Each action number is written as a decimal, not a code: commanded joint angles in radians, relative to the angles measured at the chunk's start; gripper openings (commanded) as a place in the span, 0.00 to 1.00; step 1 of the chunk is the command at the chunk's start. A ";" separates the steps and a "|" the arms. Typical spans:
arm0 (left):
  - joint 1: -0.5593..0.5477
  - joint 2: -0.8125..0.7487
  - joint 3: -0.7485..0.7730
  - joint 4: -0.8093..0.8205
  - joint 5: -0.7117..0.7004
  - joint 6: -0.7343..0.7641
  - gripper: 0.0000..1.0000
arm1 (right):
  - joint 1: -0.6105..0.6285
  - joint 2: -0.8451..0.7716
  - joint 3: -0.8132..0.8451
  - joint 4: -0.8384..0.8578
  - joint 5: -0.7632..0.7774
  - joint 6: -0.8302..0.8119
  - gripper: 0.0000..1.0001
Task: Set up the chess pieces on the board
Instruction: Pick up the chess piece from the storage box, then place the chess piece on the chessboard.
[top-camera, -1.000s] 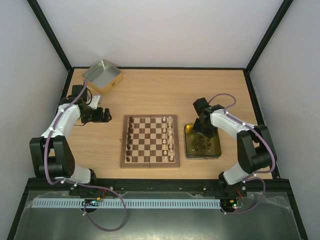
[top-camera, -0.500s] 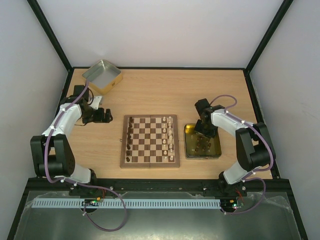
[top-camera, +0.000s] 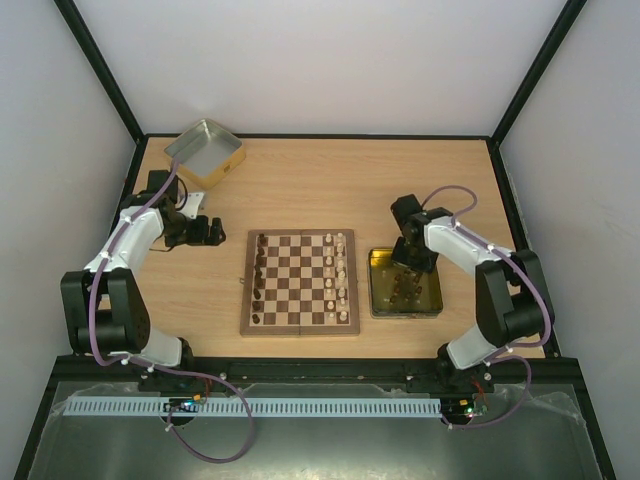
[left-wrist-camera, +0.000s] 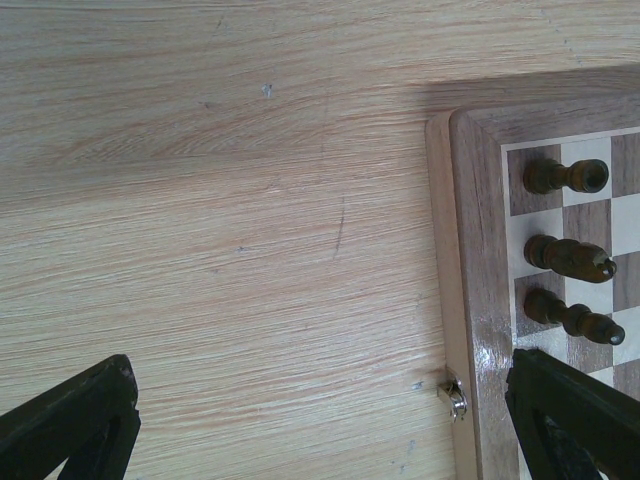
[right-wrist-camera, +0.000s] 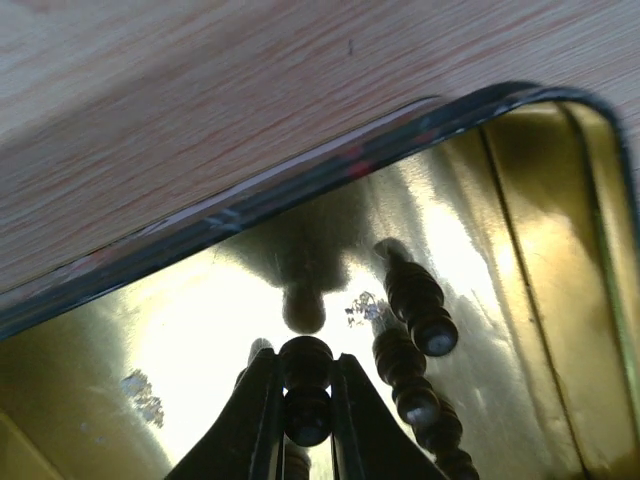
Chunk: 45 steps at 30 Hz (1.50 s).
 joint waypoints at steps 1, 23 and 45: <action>-0.006 -0.006 -0.006 -0.006 0.002 0.001 1.00 | -0.002 -0.067 0.086 -0.100 0.051 -0.014 0.08; 0.006 -0.050 -0.015 0.008 -0.021 -0.008 1.00 | 0.509 0.519 1.096 -0.385 0.011 0.010 0.08; 0.017 -0.064 -0.019 0.010 -0.006 -0.007 1.00 | 0.561 0.797 1.325 -0.328 -0.157 0.011 0.09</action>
